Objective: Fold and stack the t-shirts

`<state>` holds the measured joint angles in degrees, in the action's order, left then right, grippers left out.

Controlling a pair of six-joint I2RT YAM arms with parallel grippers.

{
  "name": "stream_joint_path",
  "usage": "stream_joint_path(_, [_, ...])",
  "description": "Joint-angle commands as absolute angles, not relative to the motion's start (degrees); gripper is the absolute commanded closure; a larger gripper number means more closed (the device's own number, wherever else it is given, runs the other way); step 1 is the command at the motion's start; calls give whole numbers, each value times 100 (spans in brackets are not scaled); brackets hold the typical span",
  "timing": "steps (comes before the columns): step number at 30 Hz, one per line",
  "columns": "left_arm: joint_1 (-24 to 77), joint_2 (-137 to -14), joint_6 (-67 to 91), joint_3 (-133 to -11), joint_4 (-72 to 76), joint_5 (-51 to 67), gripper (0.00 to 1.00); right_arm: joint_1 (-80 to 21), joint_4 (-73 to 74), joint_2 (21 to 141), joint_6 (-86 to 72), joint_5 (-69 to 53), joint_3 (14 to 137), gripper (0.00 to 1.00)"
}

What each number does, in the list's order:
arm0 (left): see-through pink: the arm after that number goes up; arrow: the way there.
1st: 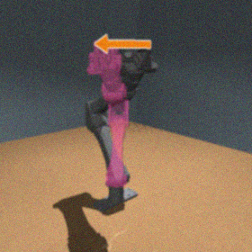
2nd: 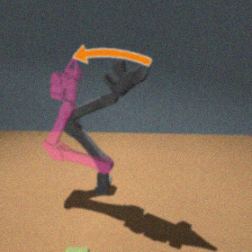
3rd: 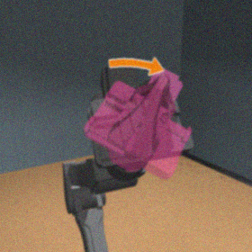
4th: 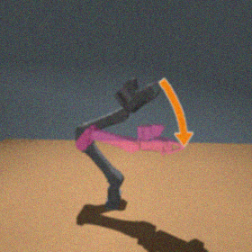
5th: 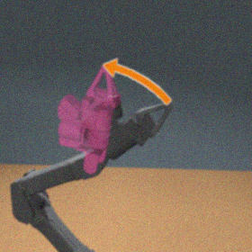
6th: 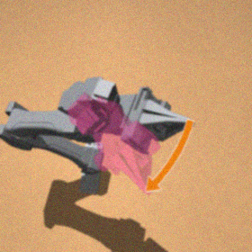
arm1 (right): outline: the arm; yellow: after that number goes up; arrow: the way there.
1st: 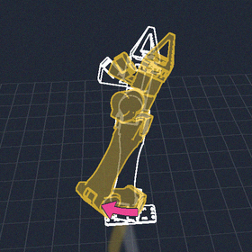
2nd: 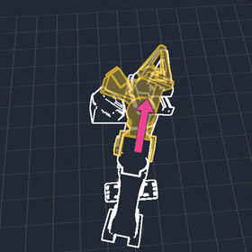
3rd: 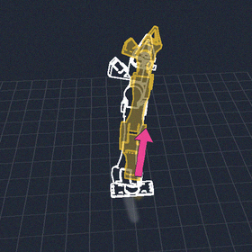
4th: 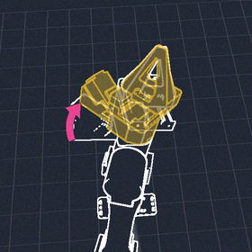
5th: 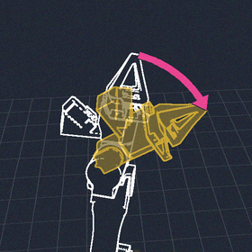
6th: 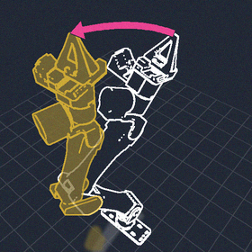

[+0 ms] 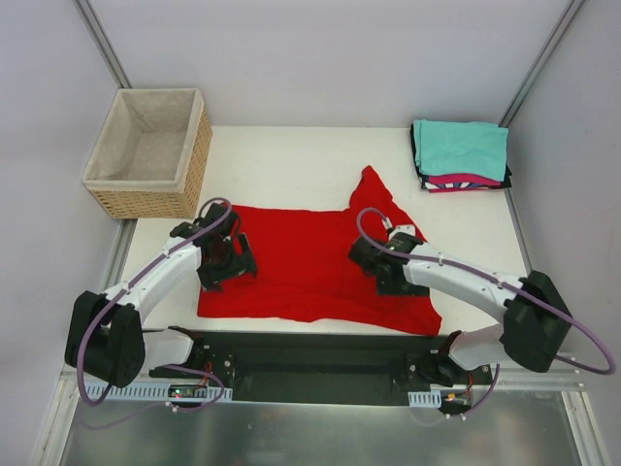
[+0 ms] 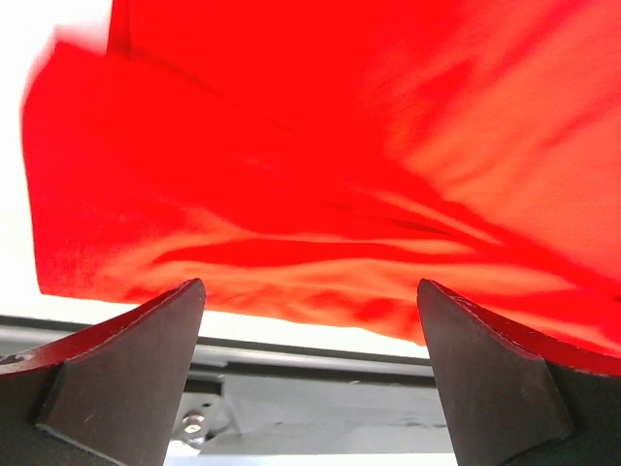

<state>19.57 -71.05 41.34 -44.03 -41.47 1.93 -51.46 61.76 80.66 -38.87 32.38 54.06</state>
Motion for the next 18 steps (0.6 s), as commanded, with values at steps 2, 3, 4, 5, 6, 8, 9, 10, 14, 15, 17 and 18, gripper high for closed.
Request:
stream_joint_path(2, [2021, -7048, 4052, -4983, -4509, -141, 8, -5001, 6733, 7681, -3718, 3841, 5774, 27])
stream_joint_path(3, [2021, -7084, 4052, -5001, -4509, -141, 8, -4940, 6663, 7795, -3674, 3858, 5774, 27])
stream_joint_path(4, [2021, -7154, 4060, -4992, -4500, -167, 8, -4905, 6636, 7857, -3665, 3850, 5774, 27])
stream_joint_path(5, [2021, -7180, 4061, -4983, -4491, -184, 8, -4887, 6601, 7918, -3656, 3832, 5748, 27])
stream_joint_path(6, [2021, -7198, 4061, -4957, -4491, -202, 8, -4861, 6418, 7980, -3639, 3815, 5696, 27])
stream_joint_path(8, [2021, -7216, 4043, -4931, -4483, -246, 8, -4782, 6110, 8112, -3499, 3578, 5503, 27])
stream_joint_path(9, [2021, -7216, 4034, -4905, -4474, -255, 8, -4703, 5778, 8147, -3446, 3473, 5432, 28])
stream_joint_path(10, [2021, -7198, 4025, -4896, -4474, -272, 8, -4650, 5592, 8191, -3393, 3280, 5353, 28])
stream_joint_path(14, [2021, -7137, 3999, -4843, -4474, -316, 8, -4509, 4914, 8664, -3139, 2954, 5256, 31])
stream_joint_path(15, [2021, -7128, 3990, -4834, -4482, -316, 8, -4457, 4704, 8770, -3103, 2823, 5325, 32])
stream_joint_path(17, [2021, -7172, 3973, -4834, -4474, -316, 8, -4404, 4536, 8964, -3041, 2681, 5405, 35])
stream_joint_path(18, [2021, -7181, 3973, -4843, -4482, -316, 8, -4342, 4344, 9104, -2963, 2602, 5431, 36])
